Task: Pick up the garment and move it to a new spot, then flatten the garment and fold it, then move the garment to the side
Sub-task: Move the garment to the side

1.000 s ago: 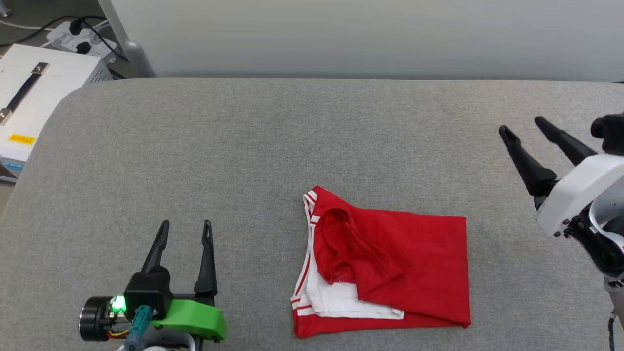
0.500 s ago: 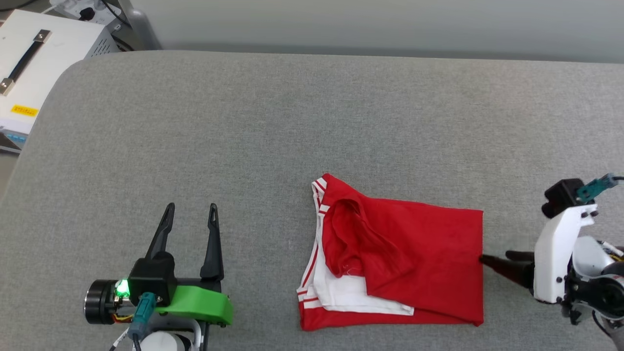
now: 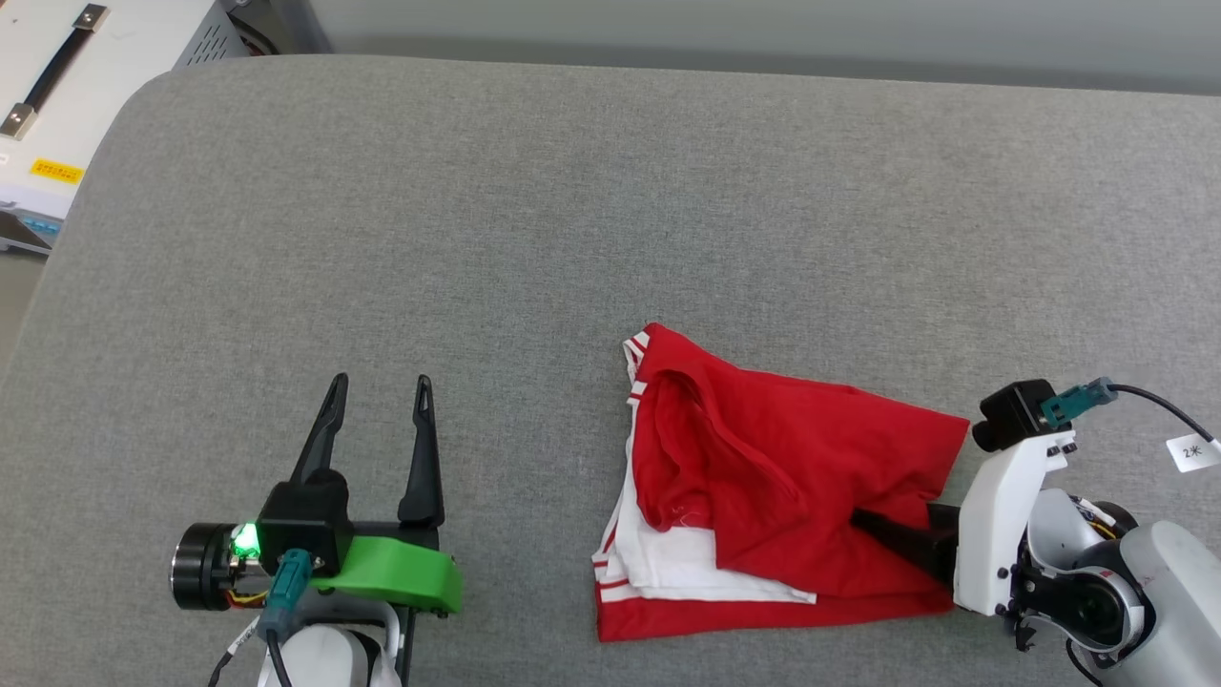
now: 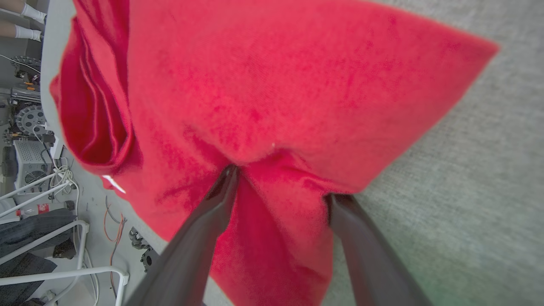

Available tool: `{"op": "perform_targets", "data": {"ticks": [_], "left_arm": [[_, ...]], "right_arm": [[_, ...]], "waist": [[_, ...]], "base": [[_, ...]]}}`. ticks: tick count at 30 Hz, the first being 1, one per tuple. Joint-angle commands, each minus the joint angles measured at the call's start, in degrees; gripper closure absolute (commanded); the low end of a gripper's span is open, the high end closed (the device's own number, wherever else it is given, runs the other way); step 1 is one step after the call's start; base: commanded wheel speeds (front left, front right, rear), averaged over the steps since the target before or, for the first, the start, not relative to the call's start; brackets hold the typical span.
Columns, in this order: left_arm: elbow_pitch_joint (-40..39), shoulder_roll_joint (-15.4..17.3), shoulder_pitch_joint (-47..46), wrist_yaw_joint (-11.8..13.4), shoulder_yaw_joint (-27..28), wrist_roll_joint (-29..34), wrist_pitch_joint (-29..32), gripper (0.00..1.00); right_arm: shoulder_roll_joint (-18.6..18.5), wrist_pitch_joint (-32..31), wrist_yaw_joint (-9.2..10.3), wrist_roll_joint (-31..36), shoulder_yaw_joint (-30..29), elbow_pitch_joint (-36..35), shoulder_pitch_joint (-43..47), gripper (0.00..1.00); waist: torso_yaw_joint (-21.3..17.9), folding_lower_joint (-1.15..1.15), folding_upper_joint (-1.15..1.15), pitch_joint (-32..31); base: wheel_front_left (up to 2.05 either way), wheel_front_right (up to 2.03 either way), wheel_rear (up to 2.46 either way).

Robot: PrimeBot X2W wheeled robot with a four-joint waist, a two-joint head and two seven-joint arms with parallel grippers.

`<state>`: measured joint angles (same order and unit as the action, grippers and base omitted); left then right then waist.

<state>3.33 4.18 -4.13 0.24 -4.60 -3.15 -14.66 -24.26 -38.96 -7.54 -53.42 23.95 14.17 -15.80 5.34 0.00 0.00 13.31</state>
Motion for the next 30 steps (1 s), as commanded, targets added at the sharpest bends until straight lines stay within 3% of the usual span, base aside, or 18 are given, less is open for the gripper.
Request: {"op": "perform_targets", "data": {"ticks": [1, 2, 11, 15, 22, 30], "left_arm": [[0.2, -0.2, -0.9, -0.2, 0.1, 0.2, -0.3, 0.0], [0.2, -0.2, -0.9, -0.2, 0.2, 0.2, -0.3, 0.0], [0.8, -0.3, -0.5, -0.3, 0.4, 0.2, -0.3, 0.0], [0.5, -0.1, 0.3, 0.0, 1.1, 0.2, -0.3, 0.0], [-1.2, 0.1, 1.5, 0.4, 2.8, -0.1, -0.3, 0.0], [-3.6, 0.8, 1.0, 0.7, 3.4, 0.7, -0.3, 0.0]], "right_arm": [[1.0, 0.9, 0.05, 0.4, 2.3, 1.3, 0.4, 0.6], [0.7, 2.3, 0.05, 0.5, 2.8, 1.3, 0.1, 1.0], [-5.1, 11.7, 0.05, 2.1, 5.7, -1.6, -5.1, 1.0], [-8.7, 13.2, 0.05, 3.9, 8.0, -4.0, -7.7, 1.0], [-14.5, 14.2, 0.05, 6.2, 10.3, -7.6, -12.1, 1.0], [-17.9, 15.8, 0.05, 6.4, 8.6, -6.2, -15.2, 1.0]], "waist": [[0.0, 0.0, 0.0, -0.2], [-0.1, 0.0, 0.0, -0.3], [-1.1, 0.0, 0.0, -1.5], [-2.9, 0.0, 0.0, -2.3], [-10.4, 0.0, 0.0, -1.5], [-18.5, 0.0, 0.0, 1.9]], "base": [[0.0, 0.0, 0.0], [0.0, 0.0, 0.0], [0.0, 0.0, 0.0], [0.0, 0.0, 0.0], [0.0, 0.0, 0.0], [0.0, 0.0, 0.0]]}}
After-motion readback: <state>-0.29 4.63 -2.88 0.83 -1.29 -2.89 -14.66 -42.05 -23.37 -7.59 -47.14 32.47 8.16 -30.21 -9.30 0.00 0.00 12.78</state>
